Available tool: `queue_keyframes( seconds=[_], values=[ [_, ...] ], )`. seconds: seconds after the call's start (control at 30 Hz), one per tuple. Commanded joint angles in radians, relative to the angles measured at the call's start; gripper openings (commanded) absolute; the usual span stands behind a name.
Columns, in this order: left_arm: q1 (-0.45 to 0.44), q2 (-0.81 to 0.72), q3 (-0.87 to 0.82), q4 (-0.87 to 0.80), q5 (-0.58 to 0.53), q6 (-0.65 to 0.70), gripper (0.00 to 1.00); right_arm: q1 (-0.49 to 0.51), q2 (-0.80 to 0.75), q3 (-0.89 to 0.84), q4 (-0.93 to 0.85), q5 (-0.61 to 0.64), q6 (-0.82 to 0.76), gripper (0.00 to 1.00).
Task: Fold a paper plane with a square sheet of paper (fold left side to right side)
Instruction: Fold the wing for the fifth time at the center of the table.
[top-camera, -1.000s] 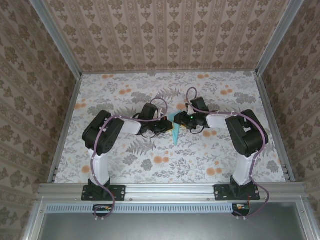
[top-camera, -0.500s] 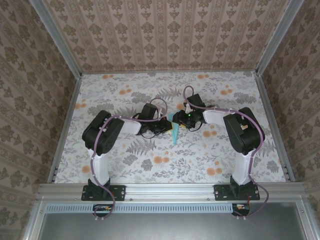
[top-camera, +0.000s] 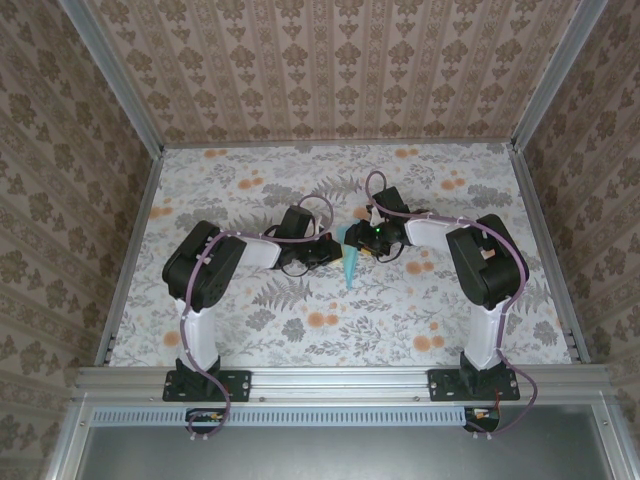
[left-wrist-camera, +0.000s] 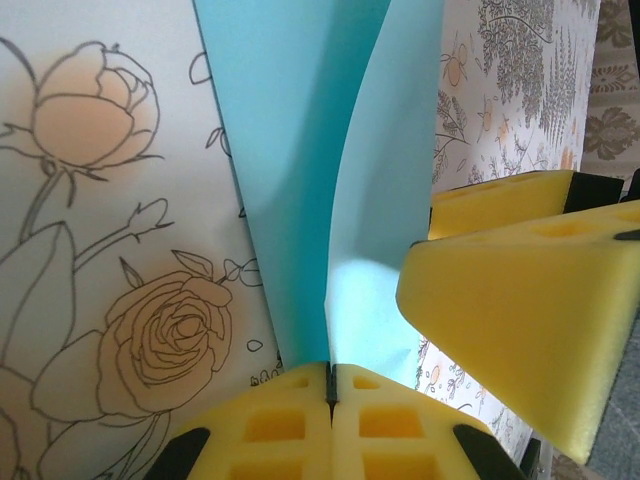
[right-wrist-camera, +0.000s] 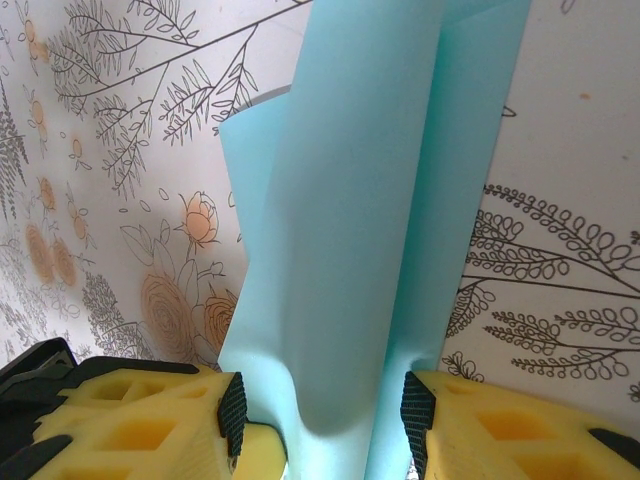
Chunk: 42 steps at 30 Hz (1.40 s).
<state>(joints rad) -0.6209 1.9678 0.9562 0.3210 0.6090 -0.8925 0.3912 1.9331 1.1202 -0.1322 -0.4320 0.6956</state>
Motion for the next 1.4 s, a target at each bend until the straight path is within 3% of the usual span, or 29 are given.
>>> queue_keyframes(
  seconds=[0.0,0.63,0.83,1.03,1.37],
  values=[
    [0.004,0.004,0.018,-0.017,0.003,0.028,0.0,0.014,0.047,-0.005,-0.072,0.033,-0.016,0.5],
    [-0.003,0.055,0.025,-0.081,-0.022,0.038,0.0,-0.001,-0.076,-0.034,0.046,-0.025,-0.004,0.52],
    [-0.003,0.056,0.026,-0.11,-0.042,0.044,0.0,-0.008,-0.137,-0.016,-0.057,0.046,-0.047,0.52],
    [-0.005,0.043,0.038,-0.17,-0.077,0.074,0.0,-0.001,-0.097,-0.005,0.0,-0.024,-0.029,0.36],
    [-0.006,0.041,0.044,-0.206,-0.099,0.082,0.0,0.013,-0.01,0.051,-0.015,-0.016,-0.052,0.33]
  ],
)
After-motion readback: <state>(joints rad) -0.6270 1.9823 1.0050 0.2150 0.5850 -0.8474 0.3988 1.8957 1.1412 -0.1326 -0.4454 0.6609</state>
